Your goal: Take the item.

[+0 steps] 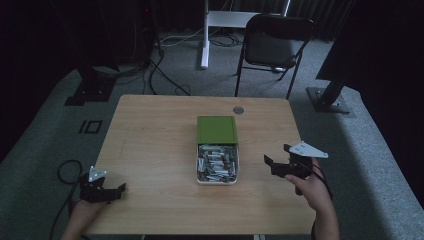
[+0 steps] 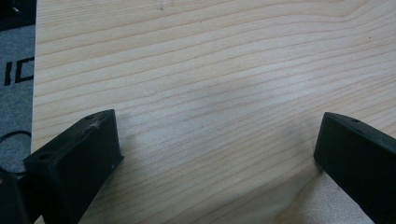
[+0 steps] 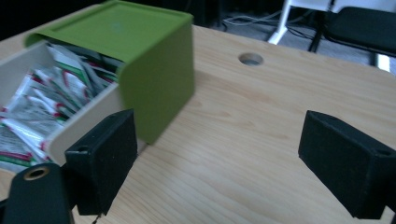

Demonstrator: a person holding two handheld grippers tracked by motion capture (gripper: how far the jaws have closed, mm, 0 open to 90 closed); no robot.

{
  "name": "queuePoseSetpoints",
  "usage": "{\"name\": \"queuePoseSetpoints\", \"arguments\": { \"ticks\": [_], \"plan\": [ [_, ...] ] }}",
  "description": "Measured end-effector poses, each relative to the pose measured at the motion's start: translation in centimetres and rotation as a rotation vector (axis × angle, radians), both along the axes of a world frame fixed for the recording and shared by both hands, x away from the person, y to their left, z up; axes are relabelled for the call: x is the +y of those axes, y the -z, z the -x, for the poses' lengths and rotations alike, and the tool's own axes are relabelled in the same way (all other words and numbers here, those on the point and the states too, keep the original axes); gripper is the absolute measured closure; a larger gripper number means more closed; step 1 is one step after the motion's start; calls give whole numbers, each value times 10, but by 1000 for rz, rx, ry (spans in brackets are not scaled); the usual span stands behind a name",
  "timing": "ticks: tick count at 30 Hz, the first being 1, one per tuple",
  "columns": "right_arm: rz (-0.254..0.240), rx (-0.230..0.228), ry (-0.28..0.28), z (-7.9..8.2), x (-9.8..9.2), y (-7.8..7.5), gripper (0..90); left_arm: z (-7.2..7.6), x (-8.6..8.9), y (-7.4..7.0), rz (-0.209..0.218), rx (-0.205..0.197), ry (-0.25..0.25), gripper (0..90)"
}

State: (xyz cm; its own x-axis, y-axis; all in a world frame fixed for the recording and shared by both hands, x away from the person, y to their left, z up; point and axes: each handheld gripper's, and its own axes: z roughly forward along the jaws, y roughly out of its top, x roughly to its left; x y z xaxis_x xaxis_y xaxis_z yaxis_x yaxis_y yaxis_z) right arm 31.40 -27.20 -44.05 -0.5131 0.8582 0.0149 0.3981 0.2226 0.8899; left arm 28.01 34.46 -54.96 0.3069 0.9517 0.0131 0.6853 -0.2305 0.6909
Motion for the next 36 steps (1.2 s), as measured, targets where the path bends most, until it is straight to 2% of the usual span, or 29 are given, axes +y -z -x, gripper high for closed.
{"name": "queuePoseSetpoints", "arguments": {
  "ticks": [4, 7, 10, 15, 18, 19, 20, 21, 29, 31, 32, 36],
  "plan": [
    [13, -14, -49, -2, 10, -6, 141, 0, 0, 0, 0, 0, 0, 12],
    [-6, -18, -91, -3, 16, -9, 141, 0, 0, 0, 0, 0, 0, 12],
    [10, -23, -125, -4, 21, -10, 141, 0, 0, 0, 0, 0, 0, 12],
    [-3, -29, -178, -6, 30, -13, 145, 0, 0, 0, 0, 0, 0, 12],
    [13, -41, -226, -8, 37, -16, 148, 0, 0, 0, 0, 0, 0, 12],
    [13, -41, -226, -8, 37, -16, 148, 0, 0, 0, 0, 0, 0, 12],
    [26, -45, -253, -9, 42, -18, 153, 0, 0, 0, 0, 0, 0, 12],
    [26, -45, -253, -9, 42, -18, 153, 0, 0, 0, 0, 0, 0, 12],
    [39, -70, -316, -16, 60, -26, 249, 0, 0, 0, 2, -2, -2, 12],
    [53, -81, -358, -19, 67, -28, 296, 0, 0, 0, -1, -1, 1, 12],
    [53, -81, -358, -19, 67, -28, 296, 0, 0, 0, -1, -1, 1, 12],
    [98, -90, -443, -23, 74, -30, 373, 0, 0, 0, -2, 1, 2, 12]
  ]
}}
